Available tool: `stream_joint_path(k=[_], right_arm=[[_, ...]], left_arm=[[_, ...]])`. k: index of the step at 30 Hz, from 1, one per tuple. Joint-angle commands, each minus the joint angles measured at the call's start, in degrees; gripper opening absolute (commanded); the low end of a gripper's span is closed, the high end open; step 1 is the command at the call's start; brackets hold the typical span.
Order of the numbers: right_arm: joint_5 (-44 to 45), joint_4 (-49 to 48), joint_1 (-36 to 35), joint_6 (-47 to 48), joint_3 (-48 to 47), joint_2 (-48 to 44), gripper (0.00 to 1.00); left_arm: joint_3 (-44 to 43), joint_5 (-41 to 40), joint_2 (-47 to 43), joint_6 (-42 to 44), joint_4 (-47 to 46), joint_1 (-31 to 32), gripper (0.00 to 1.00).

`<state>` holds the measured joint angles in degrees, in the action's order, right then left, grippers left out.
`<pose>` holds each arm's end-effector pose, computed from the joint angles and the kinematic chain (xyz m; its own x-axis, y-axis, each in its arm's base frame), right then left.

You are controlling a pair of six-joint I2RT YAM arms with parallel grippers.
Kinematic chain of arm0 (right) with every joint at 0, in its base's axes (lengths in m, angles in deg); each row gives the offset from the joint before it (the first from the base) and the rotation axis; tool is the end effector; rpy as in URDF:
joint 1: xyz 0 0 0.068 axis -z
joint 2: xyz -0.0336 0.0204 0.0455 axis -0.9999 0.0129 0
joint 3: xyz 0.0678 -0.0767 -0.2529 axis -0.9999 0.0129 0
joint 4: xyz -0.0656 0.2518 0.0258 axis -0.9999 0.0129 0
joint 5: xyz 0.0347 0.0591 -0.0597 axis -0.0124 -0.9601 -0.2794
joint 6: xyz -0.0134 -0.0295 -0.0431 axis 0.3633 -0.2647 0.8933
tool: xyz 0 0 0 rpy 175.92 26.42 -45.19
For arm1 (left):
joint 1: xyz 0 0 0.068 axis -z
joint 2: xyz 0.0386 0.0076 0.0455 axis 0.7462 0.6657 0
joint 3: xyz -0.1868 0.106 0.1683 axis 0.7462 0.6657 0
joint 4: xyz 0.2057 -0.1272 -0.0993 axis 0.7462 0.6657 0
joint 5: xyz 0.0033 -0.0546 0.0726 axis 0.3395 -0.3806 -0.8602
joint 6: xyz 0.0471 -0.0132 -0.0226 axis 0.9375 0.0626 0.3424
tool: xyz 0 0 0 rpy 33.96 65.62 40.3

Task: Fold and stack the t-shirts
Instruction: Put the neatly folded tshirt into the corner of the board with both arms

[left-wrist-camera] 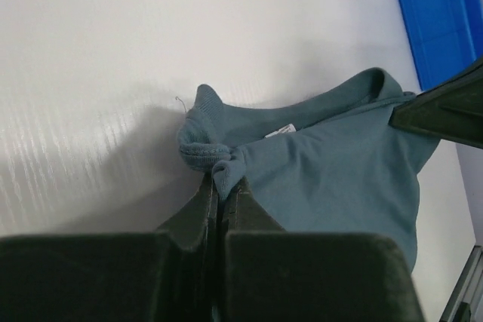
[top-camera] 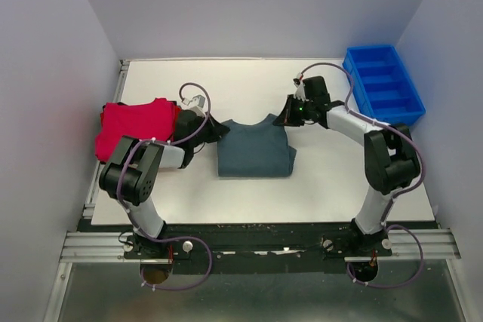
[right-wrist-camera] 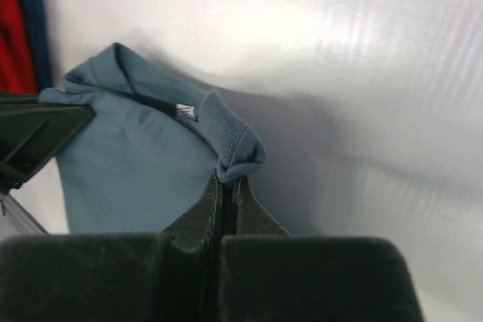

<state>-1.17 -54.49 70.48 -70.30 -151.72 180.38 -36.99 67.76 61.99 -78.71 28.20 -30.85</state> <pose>0.3757 0.1422 0.1889 -0.8719 0.1443 -0.4679 -0.1650 0.8130 0.5583 0.3212 -0.1135 0.1431 -0.6568 -0.4376 -0.6141 0.2017 0.6828 -0.7022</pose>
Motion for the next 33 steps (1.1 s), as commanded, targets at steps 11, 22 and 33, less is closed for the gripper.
stream_joint_path(k=[11,22,33], right_arm=[[-3.0,-11.8,-6.2,4.0,5.2,-22.2,0.01],[-1.8,-3.8,-14.9,6.3,-9.0,-22.4,0.01],[0.6,-1.8,-26.6,1.4,-27.3,-10.1,0.01]], left_arm=[[9.2,-13.1,-30.8,3.4,4.4,0.6,0.00],[-4.5,-36.4,-52.2,7.3,42.1,0.3,0.00],[-22.9,-63.1,-53.3,17.5,65.9,-3.1,0.00]])
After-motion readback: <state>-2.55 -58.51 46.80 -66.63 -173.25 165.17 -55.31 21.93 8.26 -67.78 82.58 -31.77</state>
